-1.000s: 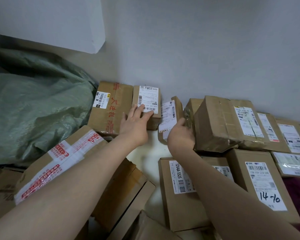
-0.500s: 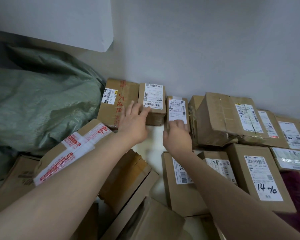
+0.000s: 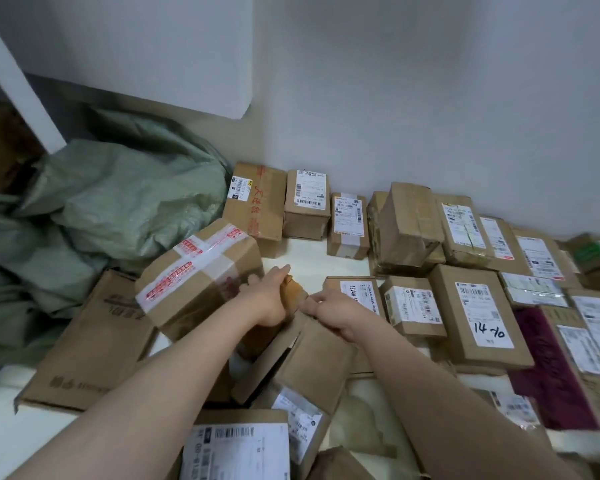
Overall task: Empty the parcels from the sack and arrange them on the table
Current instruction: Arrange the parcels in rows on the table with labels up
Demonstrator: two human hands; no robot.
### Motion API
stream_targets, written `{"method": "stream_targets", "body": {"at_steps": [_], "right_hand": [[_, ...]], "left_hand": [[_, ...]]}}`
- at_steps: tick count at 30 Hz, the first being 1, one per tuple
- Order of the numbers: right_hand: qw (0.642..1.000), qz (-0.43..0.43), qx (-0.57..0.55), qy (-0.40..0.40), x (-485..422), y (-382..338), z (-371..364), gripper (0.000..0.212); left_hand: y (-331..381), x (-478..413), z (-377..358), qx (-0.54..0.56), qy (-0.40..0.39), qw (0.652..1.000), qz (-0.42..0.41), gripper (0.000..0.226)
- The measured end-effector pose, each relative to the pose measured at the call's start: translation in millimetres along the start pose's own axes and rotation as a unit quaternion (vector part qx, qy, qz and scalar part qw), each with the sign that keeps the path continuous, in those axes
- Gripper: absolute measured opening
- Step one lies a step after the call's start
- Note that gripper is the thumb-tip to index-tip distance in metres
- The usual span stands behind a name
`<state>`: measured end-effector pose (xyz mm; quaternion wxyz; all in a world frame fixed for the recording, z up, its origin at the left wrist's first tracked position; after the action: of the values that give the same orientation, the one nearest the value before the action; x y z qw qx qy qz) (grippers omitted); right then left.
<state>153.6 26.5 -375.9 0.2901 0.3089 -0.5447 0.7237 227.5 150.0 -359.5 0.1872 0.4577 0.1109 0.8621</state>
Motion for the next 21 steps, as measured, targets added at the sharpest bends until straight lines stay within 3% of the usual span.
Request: {"method": "stream_targets", "body": {"at_steps": [3,7,11,15,18,21], "right_hand": [[0.999,-0.007,0.017,0.05,4,-3,1,0.018],[0.989,-0.094,0.098,0.055,-3,4,-1,0.04],[0.986,-0.086,-0.009,0.14,-9,8,17,0.016],[0.962,-0.003,-0.188,0.197,-11,8,52,0.008],[0.939,0.034,-0.25,0.233,-10,13,77,0.016],[0.917,0.059,-0.305,0.251,-17,17,88,0.037]], "left_hand": [[4,12,-3,-0.029,0.033,0.999,-0.006,0.091],[-4,15,-5,-0.008,0.044,0.999,0.001,0.087],[-10,14,2,0.014,0.074,0.997,0.004,0.081],[-11,9,18,0.014,0.094,0.995,0.009,0.08],[-2,8,36,0.029,0.143,0.989,0.003,0.08],[8,8,48,0.038,0.188,0.982,0.0,0.076]]}}
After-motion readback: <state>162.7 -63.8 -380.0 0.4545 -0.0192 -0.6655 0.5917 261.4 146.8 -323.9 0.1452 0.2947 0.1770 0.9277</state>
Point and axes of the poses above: each hand's wrist, its own x-axis away from the middle knuckle, its own z-axis out of the back of the hand, y = z × x, the point moved 7 cm from there along -x, towards the middle knuckle, and after that the axes turned 10 degrees about -y, right-handed, at the moved point
